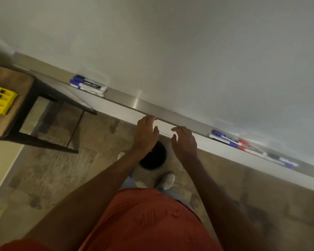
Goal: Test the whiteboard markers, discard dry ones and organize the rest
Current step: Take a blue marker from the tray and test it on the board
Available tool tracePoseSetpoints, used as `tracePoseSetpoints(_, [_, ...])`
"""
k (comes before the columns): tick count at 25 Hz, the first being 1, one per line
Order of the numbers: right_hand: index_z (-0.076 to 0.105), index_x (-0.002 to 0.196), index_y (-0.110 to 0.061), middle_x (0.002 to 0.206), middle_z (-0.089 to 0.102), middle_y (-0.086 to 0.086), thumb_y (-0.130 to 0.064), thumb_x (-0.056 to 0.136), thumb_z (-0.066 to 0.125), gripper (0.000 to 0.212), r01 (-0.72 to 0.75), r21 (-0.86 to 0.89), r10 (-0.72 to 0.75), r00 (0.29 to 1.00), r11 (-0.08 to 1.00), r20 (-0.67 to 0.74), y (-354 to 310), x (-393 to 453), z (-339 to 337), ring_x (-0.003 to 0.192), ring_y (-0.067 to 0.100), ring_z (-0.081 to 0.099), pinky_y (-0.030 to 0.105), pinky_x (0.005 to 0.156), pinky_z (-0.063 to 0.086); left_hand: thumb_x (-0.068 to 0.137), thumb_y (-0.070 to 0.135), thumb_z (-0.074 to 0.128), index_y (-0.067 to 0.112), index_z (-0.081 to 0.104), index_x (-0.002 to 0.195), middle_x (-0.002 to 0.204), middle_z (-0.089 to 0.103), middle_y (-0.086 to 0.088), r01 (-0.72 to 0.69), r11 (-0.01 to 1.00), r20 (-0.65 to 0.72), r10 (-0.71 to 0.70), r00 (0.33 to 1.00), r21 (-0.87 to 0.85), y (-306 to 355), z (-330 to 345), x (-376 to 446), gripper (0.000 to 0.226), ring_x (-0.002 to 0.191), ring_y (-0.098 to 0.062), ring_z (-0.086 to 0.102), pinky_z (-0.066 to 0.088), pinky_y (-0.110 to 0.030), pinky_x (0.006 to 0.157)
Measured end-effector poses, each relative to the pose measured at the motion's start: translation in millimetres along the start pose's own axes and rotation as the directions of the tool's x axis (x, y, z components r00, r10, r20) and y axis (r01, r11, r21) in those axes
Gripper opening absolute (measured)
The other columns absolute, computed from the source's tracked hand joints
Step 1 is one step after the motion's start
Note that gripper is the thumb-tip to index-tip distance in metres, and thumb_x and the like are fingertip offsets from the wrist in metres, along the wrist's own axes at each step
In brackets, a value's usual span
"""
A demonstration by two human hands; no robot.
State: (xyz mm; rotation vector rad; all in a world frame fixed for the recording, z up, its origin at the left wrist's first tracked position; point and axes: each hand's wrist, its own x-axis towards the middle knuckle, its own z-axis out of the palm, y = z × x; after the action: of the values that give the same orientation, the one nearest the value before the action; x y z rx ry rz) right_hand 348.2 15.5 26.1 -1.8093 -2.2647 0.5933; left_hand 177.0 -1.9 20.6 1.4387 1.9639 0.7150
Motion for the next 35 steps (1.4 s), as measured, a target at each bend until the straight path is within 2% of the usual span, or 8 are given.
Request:
tracePoseSetpoints(6, [0.069, 0.118, -0.016, 0.122, 0.069, 0.003, -0.013, 0.095, 0.065, 0.024, -0.097, 0.044, 0.100, 0.993, 0.994, -0.066, 96.9, -36.7, -33.7, 0.116, 0.021, 0.062, 0.036, 0.096, 0.052, 0.096, 0.015, 0.061, 0.017, 0.057, 0.132, 0.138, 0.057, -0.003, -0.109, 0.994, 0.077, 0.106, 0.991, 0.026, 75.7, 77.6, -28.9, 0.036, 0.128, -0.022, 0.048, 0.047, -0.039, 0.105])
tracePoseSetpoints(12, [0.070, 0.121, -0.015, 0.126, 0.069, 0.003, -0.015, 0.096, 0.065, 0.026, -0.172, 0.051, 0.176, 0.978, 0.984, -0.107, 170.4, -51.4, -60.9, 0.119, 0.022, 0.063, 0.036, 0.100, 0.053, 0.097, 0.016, 0.062, 0.014, 0.058, 0.132, 0.136, 0.058, -0.004, -0.225, 0.964, 0.158, 0.203, 0.966, 0.139, 132.0, 140.0, -41.3, 0.035, 0.126, -0.022, 0.052, 0.047, -0.038, 0.103])
tracePoseSetpoints(15, [0.070, 0.119, -0.013, 0.122, 0.070, 0.005, -0.009, 0.092, 0.065, 0.028, -0.166, 0.041, 0.170, 0.977, 0.985, -0.130, 198.8, -54.0, -70.5, 0.116, 0.025, 0.062, 0.038, 0.095, 0.055, 0.095, 0.016, 0.064, 0.013, 0.060, 0.131, 0.133, 0.061, -0.004, -0.320, 0.924, 0.221, 0.274, 0.936, 0.208, 149.8, 163.0, -39.8, 0.036, 0.122, -0.022, 0.056, 0.048, -0.038, 0.102])
tracePoseSetpoints(19, [0.066, 0.123, -0.011, 0.124, 0.066, 0.009, -0.005, 0.090, 0.064, 0.034, -0.189, 0.006, 0.188, 0.978, 0.982, -0.095, 217.1, -49.8, -75.6, 0.115, 0.029, 0.059, 0.040, 0.090, 0.054, 0.091, 0.016, 0.069, 0.015, 0.062, 0.130, 0.132, 0.065, -0.004, -0.393, 0.857, 0.299, 0.300, 0.906, 0.333, 158.9, 183.5, -32.4, 0.040, 0.121, -0.023, 0.059, 0.050, -0.039, 0.102])
tracePoseSetpoints(23, [0.065, 0.126, -0.009, 0.126, 0.065, 0.011, -0.003, 0.086, 0.068, 0.040, -0.165, -0.030, 0.162, 0.984, 0.986, -0.071, 224.1, -45.5, -72.9, 0.118, 0.034, 0.056, 0.044, 0.094, 0.052, 0.089, 0.014, 0.068, 0.015, 0.062, 0.128, 0.130, 0.064, -0.005, -0.431, 0.807, 0.335, 0.308, 0.890, 0.403, 159.4, 189.8, -27.6, 0.040, 0.121, -0.027, 0.058, 0.050, -0.044, 0.097])
tracePoseSetpoints(29, [0.068, 0.122, -0.010, 0.115, 0.068, 0.011, 0.000, 0.083, 0.069, 0.041, -0.117, -0.152, 0.110, 0.992, 0.981, -0.057, 233.0, -34.3, -65.6, 0.105, 0.035, 0.060, 0.043, 0.092, 0.049, 0.088, 0.013, 0.064, 0.015, 0.060, 0.131, 0.128, 0.063, -0.007, -0.446, 0.745, 0.367, 0.286, 0.885, 0.497, 163.5, 195.1, -18.7, 0.043, 0.118, -0.029, 0.056, 0.049, -0.046, 0.091])
tracePoseSetpoints(35, [0.072, 0.110, -0.009, 0.099, 0.067, 0.013, 0.012, 0.071, 0.067, 0.044, -0.053, -0.186, 0.038, 0.996, 0.981, -0.084, 236.7, -26.6, -71.1, 0.089, 0.038, 0.060, 0.044, 0.070, 0.051, 0.088, 0.011, 0.064, 0.017, 0.061, 0.127, 0.125, 0.060, -0.005, -0.448, 0.693, 0.366, 0.277, 0.889, 0.565, 163.2, 202.4, -12.1, 0.039, 0.115, -0.028, 0.054, 0.046, -0.044, 0.090])
